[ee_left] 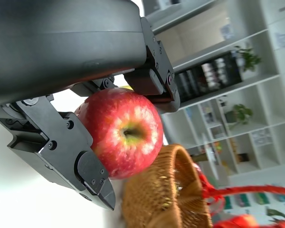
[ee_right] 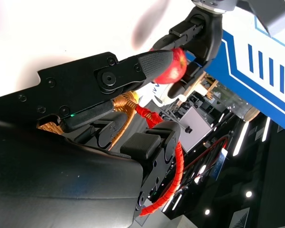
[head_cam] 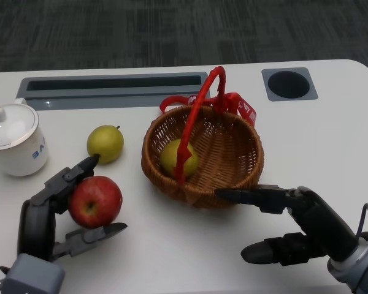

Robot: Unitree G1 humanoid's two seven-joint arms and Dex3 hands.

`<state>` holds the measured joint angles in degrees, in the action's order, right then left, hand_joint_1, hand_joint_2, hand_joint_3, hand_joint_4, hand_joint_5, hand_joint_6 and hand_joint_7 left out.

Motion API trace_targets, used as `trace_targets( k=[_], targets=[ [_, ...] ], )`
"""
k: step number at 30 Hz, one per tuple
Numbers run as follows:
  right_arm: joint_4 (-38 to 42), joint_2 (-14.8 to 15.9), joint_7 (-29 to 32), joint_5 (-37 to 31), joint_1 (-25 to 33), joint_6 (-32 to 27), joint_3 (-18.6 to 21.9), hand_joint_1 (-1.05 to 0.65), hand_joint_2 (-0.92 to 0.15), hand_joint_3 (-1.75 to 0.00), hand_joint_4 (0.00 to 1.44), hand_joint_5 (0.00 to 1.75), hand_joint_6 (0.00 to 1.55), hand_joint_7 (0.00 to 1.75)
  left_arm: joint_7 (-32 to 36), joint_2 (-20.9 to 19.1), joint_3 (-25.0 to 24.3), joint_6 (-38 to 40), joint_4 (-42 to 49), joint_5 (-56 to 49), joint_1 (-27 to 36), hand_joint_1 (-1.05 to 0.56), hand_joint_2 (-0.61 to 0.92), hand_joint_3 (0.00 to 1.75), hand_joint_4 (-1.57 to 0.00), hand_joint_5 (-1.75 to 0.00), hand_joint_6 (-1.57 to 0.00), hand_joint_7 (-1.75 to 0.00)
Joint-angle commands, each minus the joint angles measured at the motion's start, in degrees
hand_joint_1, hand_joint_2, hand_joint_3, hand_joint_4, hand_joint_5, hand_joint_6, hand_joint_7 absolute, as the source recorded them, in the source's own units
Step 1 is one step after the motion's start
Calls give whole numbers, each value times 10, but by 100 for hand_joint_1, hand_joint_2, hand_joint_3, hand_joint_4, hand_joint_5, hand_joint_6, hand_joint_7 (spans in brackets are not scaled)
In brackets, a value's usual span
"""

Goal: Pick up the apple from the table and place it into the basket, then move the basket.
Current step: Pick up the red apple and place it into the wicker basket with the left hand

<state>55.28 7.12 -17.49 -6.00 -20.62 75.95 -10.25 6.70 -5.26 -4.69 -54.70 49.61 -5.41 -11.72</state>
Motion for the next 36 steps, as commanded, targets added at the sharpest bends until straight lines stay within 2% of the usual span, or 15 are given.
trace_targets(
  k=[1,9,16,23,36],
  targets=[
    [-2,4,2,5,1,6,2,-59,-92,-6,72,1,67,0,15,-5,0,-19,-59,-20,10,-1,82,0,-117,-16,-110,-3],
    [-4,1,0,7,2,2,1,-60,-92,-7,72,0,66,0,-19,5,22,16,-190,-13,17,-5,81,0,-118,-17,-113,-3],
    [-5,0,0,7,3,6,0,-59,-92,-8,73,1,67,0,-30,9,30,43,-214,-15,-23,-6,79,0,-119,-18,-115,-3],
    [-6,0,-13,27,5,7,-5,-58,-92,-8,73,0,68,1,-28,13,33,74,-164,-20,-96,-7,79,0,-118,-17,-114,-1],
    [-29,-5,-28,51,23,4,-11,-59,-92,-8,74,1,69,1,-40,14,23,90,40,-2,-249,-15,81,0,-120,-11,-112,0]
  ],
)
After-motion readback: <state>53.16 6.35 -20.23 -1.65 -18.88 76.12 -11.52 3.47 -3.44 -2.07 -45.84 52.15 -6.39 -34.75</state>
